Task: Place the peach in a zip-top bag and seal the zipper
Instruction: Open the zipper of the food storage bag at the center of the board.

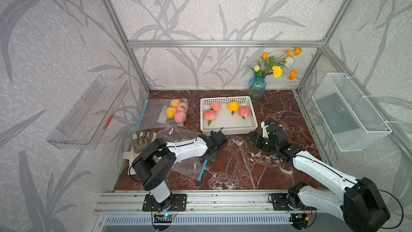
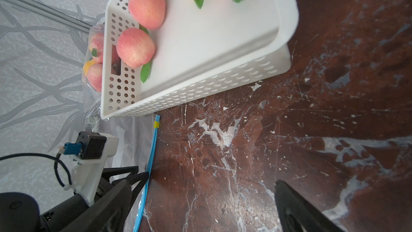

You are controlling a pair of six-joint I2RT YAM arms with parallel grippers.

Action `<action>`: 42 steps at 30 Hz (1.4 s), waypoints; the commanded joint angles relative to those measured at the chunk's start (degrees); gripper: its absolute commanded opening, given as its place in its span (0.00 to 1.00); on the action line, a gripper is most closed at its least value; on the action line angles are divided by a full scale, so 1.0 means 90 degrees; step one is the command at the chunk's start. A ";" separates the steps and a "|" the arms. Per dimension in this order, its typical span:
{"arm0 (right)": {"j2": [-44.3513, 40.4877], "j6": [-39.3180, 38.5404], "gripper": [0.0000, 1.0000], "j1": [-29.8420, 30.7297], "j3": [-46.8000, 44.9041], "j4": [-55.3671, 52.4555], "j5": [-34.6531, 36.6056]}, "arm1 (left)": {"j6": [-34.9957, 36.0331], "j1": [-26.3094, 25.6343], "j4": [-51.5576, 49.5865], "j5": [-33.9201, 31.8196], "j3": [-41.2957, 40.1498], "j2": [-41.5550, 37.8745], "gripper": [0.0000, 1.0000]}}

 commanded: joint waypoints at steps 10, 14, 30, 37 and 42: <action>0.0036 -0.0003 0.99 -0.0014 0.0014 -0.0076 0.0103 | 0.0052 -0.0022 -0.0073 -0.0151 0.0212 0.0171 0.27; 0.0097 -0.0024 0.99 -0.0010 0.0044 -0.0091 0.0035 | 0.0061 -0.0010 -0.0089 -0.0151 0.0205 0.0165 0.19; 0.0312 -0.0038 0.99 -0.0005 0.0120 -0.0040 -0.0304 | 0.0065 -0.0015 -0.0538 0.0262 0.0477 -0.0496 0.00; 0.0435 0.0346 0.98 0.0574 -0.0068 0.0497 -0.0270 | -0.0337 -0.0034 -0.0520 0.1467 0.0478 -0.1186 0.00; 0.0957 0.0630 0.95 0.1530 0.0130 0.0813 -0.0036 | -0.0520 -0.0034 -0.0363 0.1664 0.0564 -0.1411 0.00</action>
